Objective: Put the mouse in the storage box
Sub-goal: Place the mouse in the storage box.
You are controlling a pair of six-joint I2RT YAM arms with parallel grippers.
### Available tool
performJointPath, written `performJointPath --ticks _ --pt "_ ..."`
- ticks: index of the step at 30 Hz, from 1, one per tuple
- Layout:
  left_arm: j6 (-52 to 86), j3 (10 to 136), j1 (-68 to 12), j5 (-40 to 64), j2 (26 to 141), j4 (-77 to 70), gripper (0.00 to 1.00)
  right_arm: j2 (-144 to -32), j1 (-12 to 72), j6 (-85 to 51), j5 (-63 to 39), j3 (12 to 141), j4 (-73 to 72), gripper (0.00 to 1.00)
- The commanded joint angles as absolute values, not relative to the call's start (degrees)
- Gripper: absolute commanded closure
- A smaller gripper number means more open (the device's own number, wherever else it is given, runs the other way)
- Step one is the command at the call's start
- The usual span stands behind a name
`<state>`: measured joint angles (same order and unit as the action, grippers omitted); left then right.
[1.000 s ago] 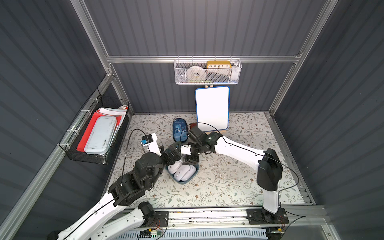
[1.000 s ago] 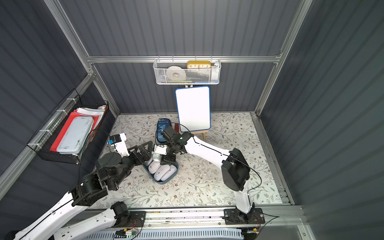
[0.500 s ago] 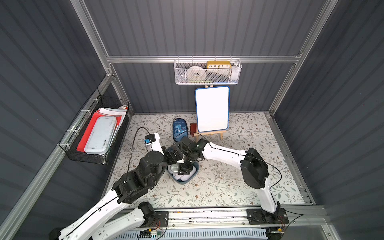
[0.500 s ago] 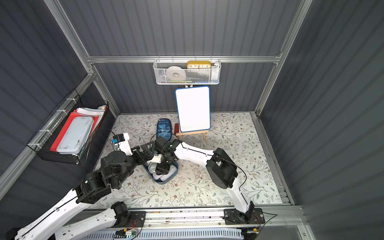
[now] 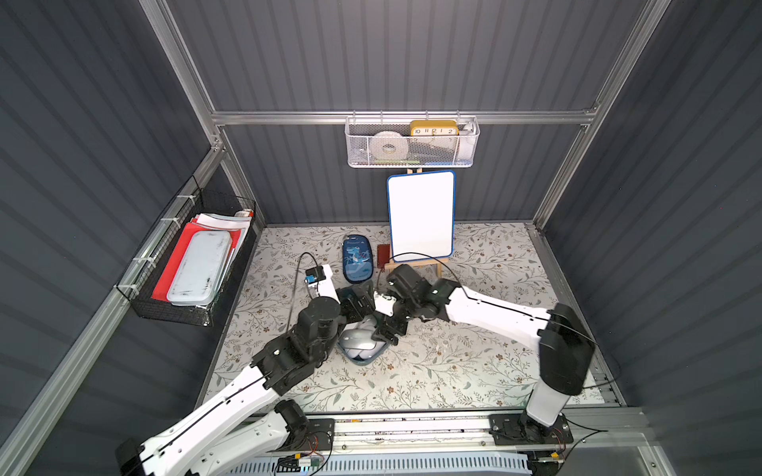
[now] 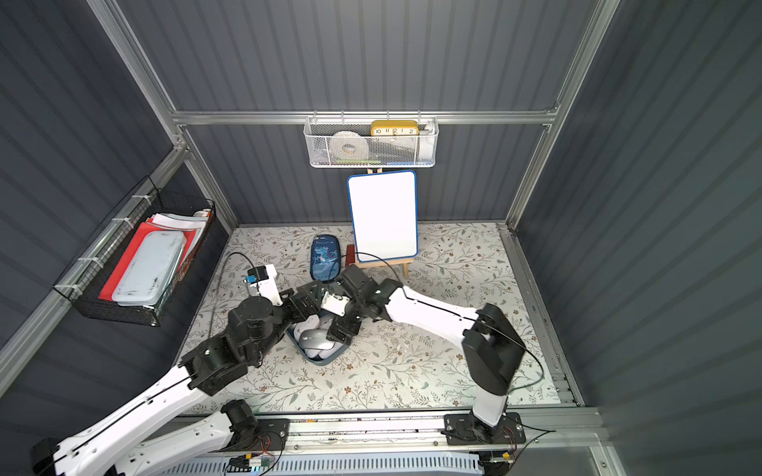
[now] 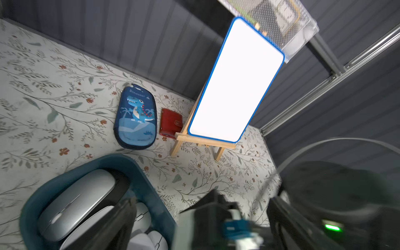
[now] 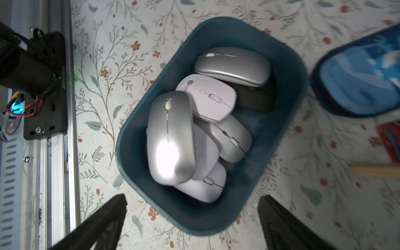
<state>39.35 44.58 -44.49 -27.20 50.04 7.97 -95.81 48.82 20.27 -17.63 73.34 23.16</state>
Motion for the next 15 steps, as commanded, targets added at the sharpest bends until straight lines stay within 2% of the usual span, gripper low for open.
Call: performJointPath --ticks 1,3,7,10,15 --pt "33.31 42.33 -33.94 -12.15 53.93 -12.10 0.01 -88.34 44.98 10.82 -16.13 64.05 13.00 0.01" --pt "30.46 43.24 -26.33 -8.17 58.15 -17.43 0.01 -82.78 42.48 6.17 -11.97 57.54 9.75 0.01" --pt "25.52 48.19 -13.22 -3.32 68.93 -19.17 0.01 -72.87 37.95 0.79 0.44 47.54 5.58 0.01" --pt "27.35 47.54 -2.58 1.62 71.93 -24.22 0.01 -65.80 32.91 -1.09 7.95 41.31 1.84 0.01" --pt "17.97 39.21 -0.18 -14.43 72.65 -39.28 0.00 -59.52 23.91 -2.94 17.31 34.77 -2.76 0.01"
